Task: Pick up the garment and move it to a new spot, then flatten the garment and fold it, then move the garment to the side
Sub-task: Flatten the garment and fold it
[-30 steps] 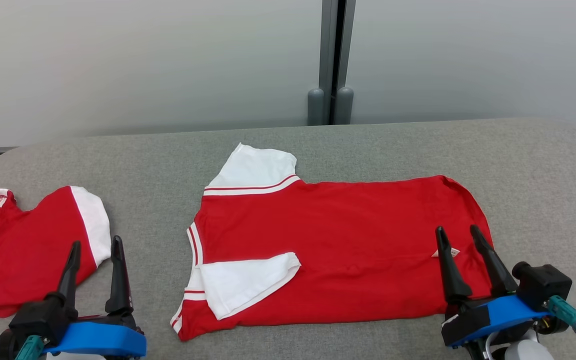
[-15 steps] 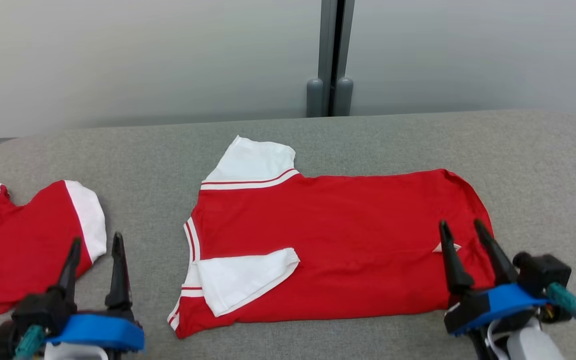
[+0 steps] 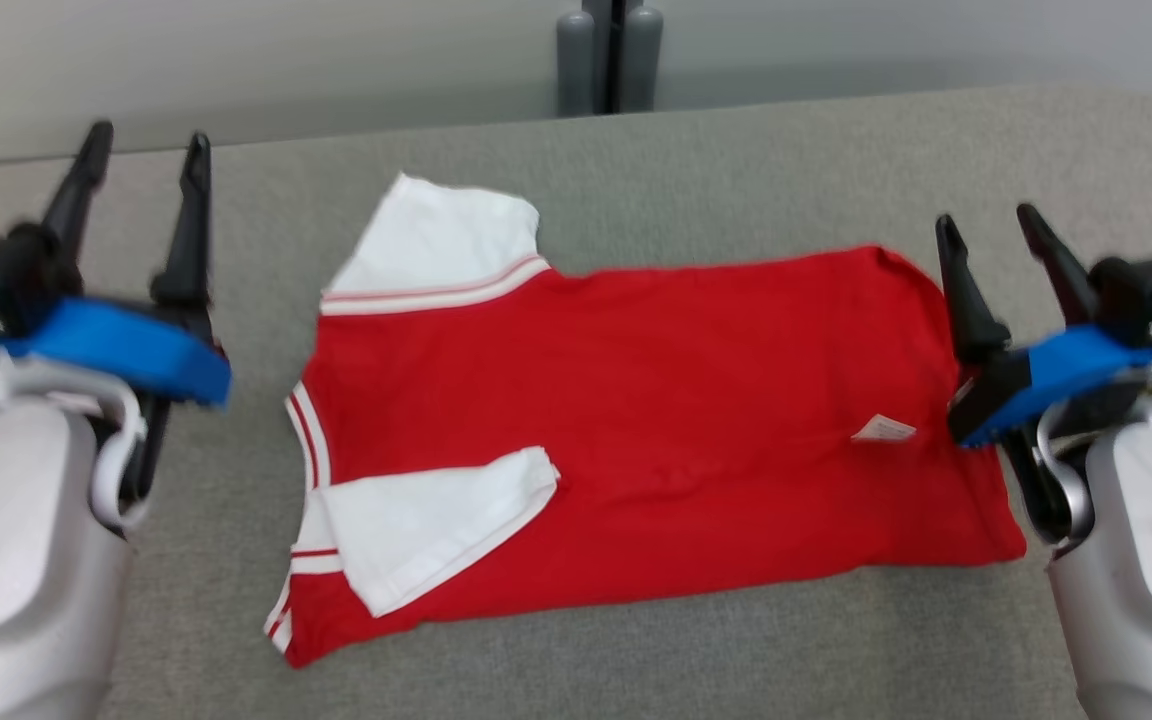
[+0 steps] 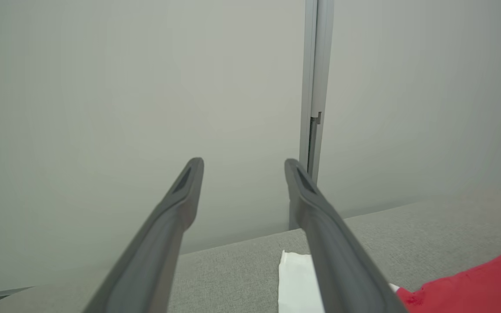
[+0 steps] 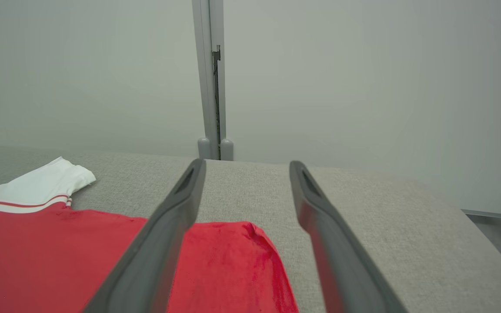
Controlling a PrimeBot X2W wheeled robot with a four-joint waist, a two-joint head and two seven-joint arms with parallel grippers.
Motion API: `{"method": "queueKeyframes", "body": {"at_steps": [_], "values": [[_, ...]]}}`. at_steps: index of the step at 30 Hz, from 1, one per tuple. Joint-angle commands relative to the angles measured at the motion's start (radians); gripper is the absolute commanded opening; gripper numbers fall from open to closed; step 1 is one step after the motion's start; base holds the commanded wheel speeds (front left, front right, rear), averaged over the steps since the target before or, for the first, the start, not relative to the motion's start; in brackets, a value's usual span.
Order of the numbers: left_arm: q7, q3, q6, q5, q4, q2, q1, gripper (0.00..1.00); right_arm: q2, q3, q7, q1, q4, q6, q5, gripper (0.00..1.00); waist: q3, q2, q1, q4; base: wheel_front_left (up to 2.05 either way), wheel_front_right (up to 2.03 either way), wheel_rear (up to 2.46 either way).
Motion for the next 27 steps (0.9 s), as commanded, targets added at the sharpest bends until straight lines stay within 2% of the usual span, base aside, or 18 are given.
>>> {"method": "queueKeyframes", "body": {"at_steps": [1,8,14,27], "values": [[0.011,-0.017,-0.001,-0.019,0.012,0.020,-0.038,1.00,-0.003,0.009,0.006,-0.026,0.005,0.001,-0.005,1.00,0.030,0.0000,-0.0002,0.007,0.00,0.00,0.00],[0.099,-0.186,-0.001,-0.168,0.099,0.115,-0.276,1.00,0.000,0.052,0.056,-0.142,0.025,0.001,-0.013,1.00,0.158,0.0000,-0.0002,-0.033,0.00,0.00,0.00],[0.186,-0.393,-0.001,-0.283,0.183,0.188,-0.466,1.00,0.020,0.082,0.046,-0.222,0.036,0.000,-0.010,1.00,0.273,0.0000,-0.0002,-0.075,0.00,0.00,0.00],[0.323,-0.673,-0.001,-0.488,0.316,0.251,-0.606,1.00,0.053,0.124,0.001,-0.300,0.080,0.000,-0.005,1.00,0.362,0.0000,-0.0002,-0.152,0.00,0.00,0.00]]}}
